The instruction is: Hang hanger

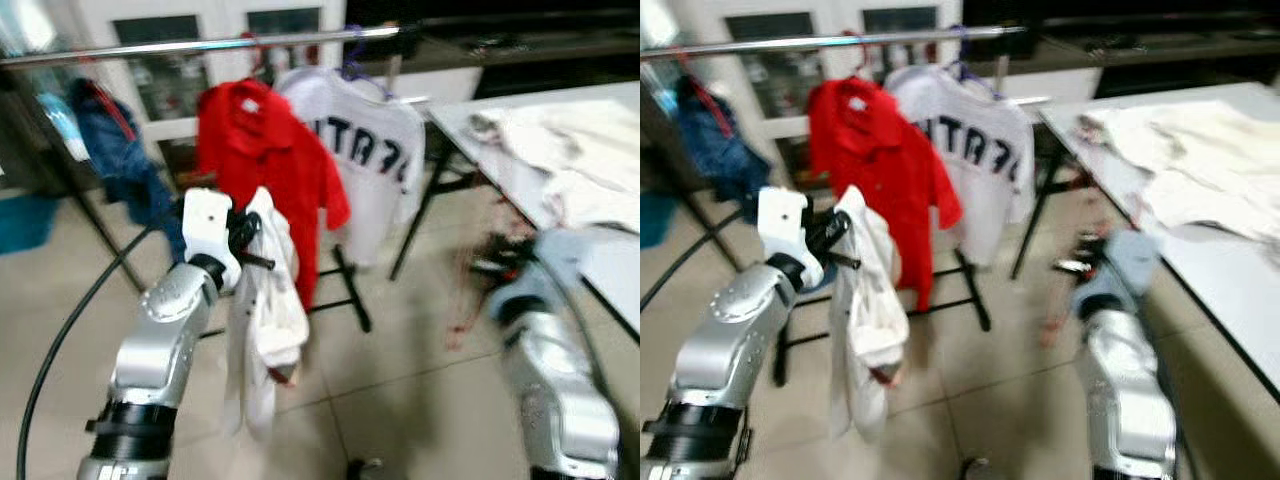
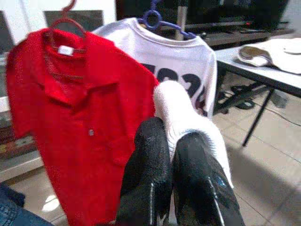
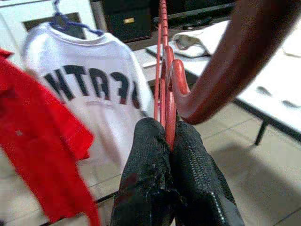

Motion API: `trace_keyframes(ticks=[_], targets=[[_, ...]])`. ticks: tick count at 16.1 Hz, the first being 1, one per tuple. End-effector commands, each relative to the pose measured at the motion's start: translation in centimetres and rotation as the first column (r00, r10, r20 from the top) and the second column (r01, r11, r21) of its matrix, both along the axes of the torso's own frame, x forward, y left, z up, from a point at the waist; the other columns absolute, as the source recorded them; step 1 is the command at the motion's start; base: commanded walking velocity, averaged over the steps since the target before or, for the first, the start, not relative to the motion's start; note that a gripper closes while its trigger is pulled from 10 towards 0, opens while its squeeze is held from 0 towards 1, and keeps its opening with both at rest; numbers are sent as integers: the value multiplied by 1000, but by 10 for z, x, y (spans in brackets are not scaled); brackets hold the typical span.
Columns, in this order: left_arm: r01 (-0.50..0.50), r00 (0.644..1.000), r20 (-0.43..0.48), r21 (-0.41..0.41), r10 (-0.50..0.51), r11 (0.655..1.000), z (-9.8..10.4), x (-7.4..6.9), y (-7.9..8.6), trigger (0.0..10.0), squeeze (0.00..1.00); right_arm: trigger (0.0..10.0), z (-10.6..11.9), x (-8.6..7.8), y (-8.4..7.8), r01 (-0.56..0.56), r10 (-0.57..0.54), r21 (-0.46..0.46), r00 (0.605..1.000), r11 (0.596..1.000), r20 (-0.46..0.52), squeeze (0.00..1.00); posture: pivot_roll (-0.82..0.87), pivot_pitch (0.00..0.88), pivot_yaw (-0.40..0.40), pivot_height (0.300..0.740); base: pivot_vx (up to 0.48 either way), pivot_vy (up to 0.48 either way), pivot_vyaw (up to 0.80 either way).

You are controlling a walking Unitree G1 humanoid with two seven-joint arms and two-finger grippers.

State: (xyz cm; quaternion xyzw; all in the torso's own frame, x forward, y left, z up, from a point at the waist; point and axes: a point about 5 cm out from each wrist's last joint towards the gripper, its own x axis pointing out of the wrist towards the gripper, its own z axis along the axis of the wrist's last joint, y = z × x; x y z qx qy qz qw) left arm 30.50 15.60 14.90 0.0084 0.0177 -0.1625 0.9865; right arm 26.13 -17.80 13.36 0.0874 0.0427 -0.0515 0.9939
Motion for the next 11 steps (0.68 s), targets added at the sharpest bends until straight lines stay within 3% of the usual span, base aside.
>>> trace_keyframes(ticks=[1, 11], targets=[[0, 1000, -8, 7, 0, 1000, 1, 1, -1, 10000, 0, 10000, 4, 0, 6, -32, 32, 24, 999, 999, 7, 0, -103, 0, 35, 740, 0, 0, -800], [53, 998, -37, 49, -52, 997, -4, -1, -11, 10000, 0, 10000, -1, -5, 3, -1, 1, -10, 999, 1000, -50, 0, -115, 0, 32, 740, 0, 0, -800]])
